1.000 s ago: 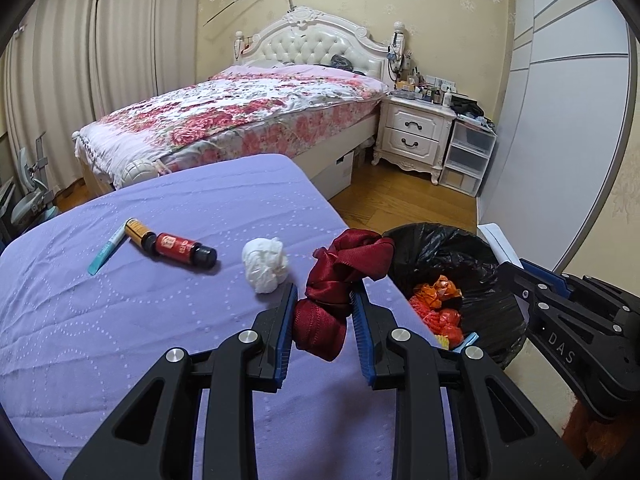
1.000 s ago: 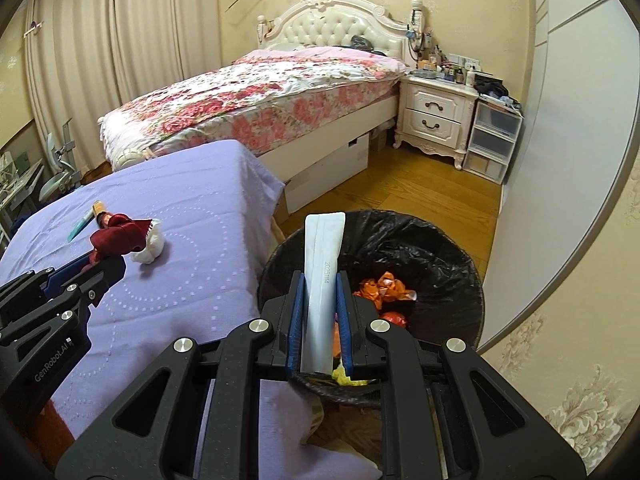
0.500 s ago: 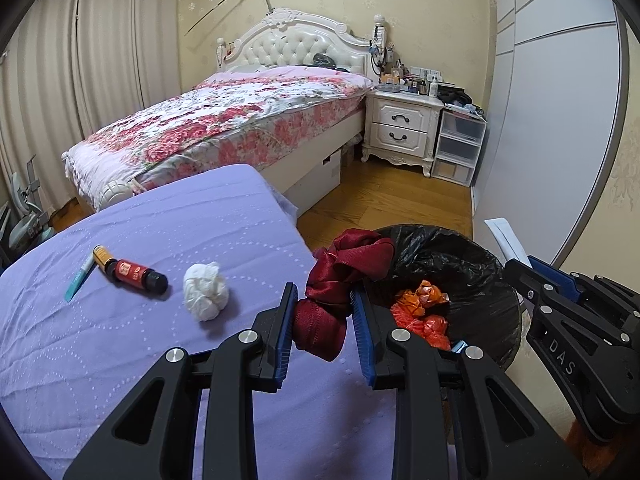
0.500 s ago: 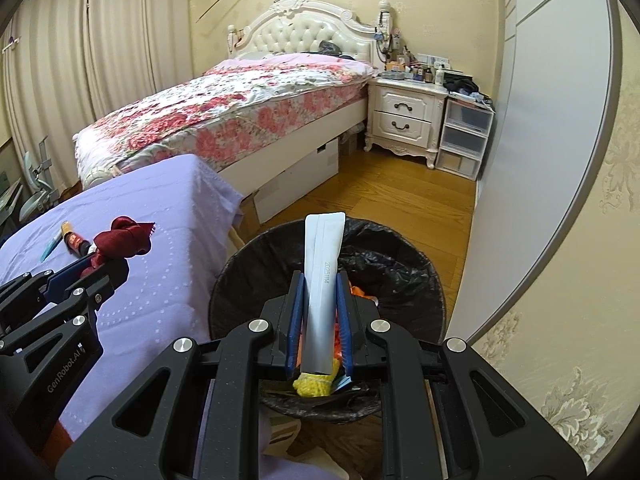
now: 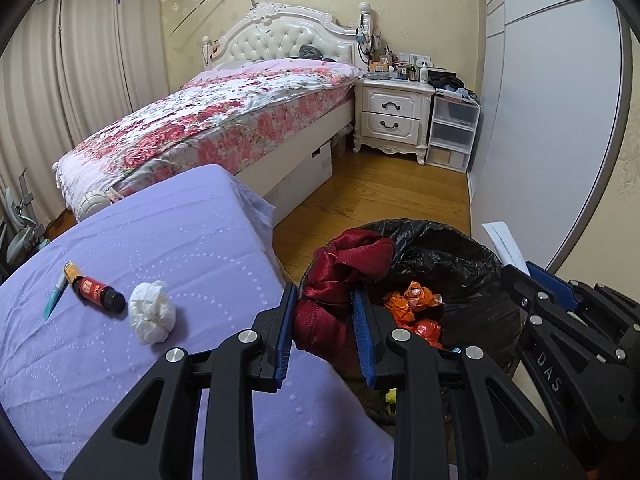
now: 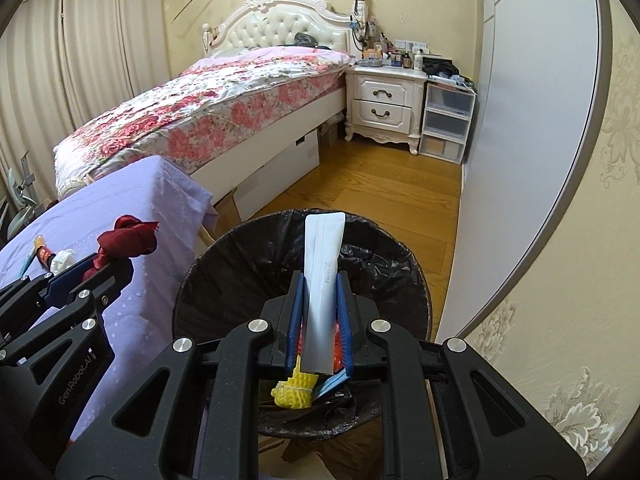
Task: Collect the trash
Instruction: 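Open both grippers to drop the cloth and tube into the bin, then withdraw both grippers back over the table toward the white tissue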
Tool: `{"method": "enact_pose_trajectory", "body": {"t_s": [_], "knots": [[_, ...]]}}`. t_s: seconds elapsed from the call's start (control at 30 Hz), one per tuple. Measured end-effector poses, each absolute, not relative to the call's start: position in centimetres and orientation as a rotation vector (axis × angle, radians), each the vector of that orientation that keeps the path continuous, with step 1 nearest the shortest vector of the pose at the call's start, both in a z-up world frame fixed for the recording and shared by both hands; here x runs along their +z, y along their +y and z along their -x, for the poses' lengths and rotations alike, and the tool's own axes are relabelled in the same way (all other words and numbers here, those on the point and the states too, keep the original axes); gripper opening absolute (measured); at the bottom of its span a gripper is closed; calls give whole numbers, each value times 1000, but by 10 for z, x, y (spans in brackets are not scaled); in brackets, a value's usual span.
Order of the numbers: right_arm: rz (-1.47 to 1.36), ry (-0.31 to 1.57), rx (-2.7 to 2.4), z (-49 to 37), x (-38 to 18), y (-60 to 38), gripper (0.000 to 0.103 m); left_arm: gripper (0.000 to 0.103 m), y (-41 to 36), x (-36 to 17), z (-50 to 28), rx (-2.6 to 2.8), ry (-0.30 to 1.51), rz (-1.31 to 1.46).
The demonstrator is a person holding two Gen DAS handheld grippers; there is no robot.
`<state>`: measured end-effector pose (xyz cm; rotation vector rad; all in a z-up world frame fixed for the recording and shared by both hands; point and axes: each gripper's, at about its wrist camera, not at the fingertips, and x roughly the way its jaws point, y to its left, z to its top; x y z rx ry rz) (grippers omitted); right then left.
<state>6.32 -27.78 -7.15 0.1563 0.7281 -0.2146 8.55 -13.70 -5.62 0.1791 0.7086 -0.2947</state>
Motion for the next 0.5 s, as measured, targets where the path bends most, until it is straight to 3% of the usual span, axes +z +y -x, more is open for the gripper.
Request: {"method": "enact_pose_trajectory", "body": {"t_s": [0.23,0.3,0.37,0.4,0.5], "knots": [[-166,754,-227,-73,-83,-284,17,32,-151,-68,-98,-279,713,-219],[-162,760,-235,-76,-86,-285,18,45,-150,-71,-101,-268,724,-214],[-161,766,-241,-77,-89,-286,28,60,-147,-72,-103,-256,733,-201],[-161,764,-245,-77,-89,-286,38,62,-146,-72,-104,-252,733,-191],[-152,759,-257,-76,-90,-286,39,70,-144,-70,-102,-241,719,-195]]}}
